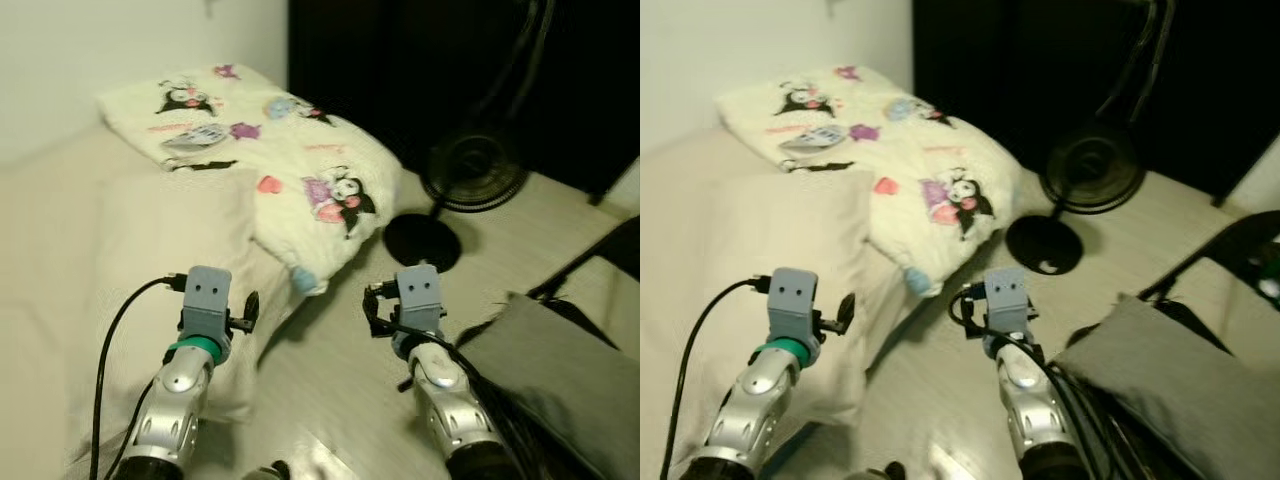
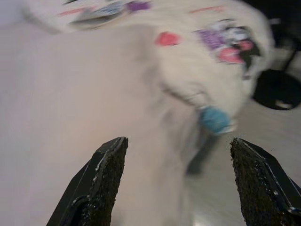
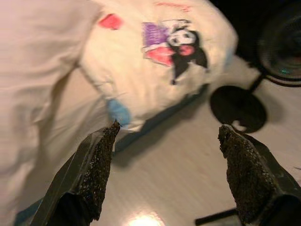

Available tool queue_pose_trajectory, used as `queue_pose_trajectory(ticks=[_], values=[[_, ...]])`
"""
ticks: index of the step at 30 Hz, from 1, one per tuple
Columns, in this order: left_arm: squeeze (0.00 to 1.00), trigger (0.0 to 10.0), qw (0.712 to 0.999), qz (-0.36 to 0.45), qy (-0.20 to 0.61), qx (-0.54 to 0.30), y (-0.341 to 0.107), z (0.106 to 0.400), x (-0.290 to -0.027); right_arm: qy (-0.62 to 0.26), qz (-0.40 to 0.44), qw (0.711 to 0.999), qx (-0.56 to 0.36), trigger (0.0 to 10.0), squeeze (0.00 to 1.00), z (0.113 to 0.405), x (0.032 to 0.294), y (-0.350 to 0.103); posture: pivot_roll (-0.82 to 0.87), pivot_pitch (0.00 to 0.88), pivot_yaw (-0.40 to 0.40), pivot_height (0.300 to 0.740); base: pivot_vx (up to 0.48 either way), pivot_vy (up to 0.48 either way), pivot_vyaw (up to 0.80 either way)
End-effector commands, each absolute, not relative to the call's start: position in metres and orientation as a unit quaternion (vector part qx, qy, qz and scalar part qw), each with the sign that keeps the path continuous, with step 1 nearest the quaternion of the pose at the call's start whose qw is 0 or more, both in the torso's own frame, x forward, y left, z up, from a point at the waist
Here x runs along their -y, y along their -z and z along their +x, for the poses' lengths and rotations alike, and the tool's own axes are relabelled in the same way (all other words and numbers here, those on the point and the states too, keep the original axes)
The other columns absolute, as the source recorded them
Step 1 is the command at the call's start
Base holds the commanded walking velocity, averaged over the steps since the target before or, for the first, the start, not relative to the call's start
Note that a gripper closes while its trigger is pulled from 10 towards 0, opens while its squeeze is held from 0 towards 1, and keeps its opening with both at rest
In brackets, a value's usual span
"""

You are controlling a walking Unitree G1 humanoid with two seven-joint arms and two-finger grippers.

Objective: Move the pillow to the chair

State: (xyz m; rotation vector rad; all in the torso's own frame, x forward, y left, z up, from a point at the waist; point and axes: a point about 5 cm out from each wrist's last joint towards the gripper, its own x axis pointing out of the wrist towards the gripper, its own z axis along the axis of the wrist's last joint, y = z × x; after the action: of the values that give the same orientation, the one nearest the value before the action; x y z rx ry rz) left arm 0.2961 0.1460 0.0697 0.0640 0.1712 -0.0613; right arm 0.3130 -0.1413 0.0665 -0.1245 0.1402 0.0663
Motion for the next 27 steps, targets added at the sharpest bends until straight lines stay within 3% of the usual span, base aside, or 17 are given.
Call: queue_pose_trajectory(ticks=[1,27], values=[[0.0,10.0,0.994,0.032,0.024,-0.102,-0.065,0.295,-0.146,-0.017,-0.057,0.995,-0.083,10.0,0.0,0.311,0.149,-0.061,0.07,0.015,0.046,0.74,0.0,0.0,0.8],[0.0,10.0,0.994,0.057,0.04,-0.083,-0.076,0.302,-0.142,-0.004,-0.038,0.995,-0.094,10.0,0.0,0.308,0.145,-0.053,0.08,0.013,0.061,0.74,0.0,0.0,0.8]])
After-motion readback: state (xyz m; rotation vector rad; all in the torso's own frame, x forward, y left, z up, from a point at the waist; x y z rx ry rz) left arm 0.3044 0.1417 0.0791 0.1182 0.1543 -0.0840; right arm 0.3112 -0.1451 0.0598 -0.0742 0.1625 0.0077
